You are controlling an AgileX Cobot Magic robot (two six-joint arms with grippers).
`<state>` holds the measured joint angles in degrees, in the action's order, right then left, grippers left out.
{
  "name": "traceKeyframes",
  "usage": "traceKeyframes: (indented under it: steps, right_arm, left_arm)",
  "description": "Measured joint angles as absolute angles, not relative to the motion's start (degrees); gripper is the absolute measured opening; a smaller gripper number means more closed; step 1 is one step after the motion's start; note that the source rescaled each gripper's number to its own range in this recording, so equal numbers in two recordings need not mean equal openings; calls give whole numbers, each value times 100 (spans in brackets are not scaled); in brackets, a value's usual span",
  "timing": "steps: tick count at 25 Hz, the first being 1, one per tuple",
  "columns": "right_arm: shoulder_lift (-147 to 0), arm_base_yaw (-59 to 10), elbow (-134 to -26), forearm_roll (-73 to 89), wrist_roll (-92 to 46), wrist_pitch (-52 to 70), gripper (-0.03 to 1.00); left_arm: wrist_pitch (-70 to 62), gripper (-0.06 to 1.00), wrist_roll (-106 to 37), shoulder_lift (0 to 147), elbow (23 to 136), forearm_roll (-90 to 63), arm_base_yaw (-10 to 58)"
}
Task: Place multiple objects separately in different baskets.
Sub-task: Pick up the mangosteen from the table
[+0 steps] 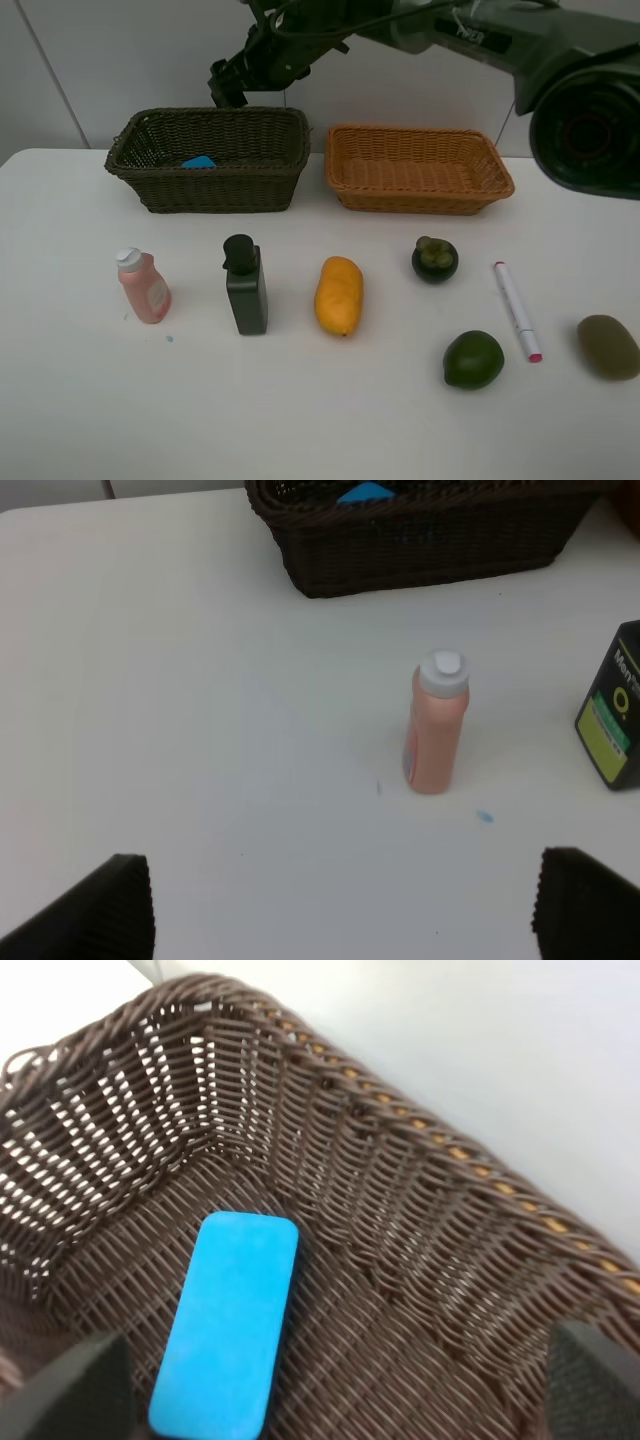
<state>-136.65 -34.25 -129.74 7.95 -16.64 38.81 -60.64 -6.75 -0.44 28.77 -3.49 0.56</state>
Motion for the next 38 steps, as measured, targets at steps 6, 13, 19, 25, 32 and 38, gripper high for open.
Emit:
traceKeyframes:
  steps: [6,13,19,25,32,38]
  right_arm:
    - [-13250,-3425,-12974,79,-919,4932,100]
    - [-12929,-3425,-12941,-459,-535,6042,100]
    - [-12476,-3414,-12347,-868,-196,6371,100]
    - [-11859,-3228,-11240,-911,82,6376,100]
    - [-11040,-2815,-9621,-853,301,5965,100]
    - [-10801,-2556,-8521,-825,332,5655,100]
  left_arm:
    - [-6064,100,-675,-44,2877,-349,56]
    - [-6064,100,-675,-44,2877,-349,56]
    - [-6064,100,-675,-44,2877,-349,56]
    - [-6064,100,-675,-44,2877,-349,56]
    - [-6064,100,-675,-44,2877,-349,56]
    - [-6064,100,-675,-44,2877,-349,56]
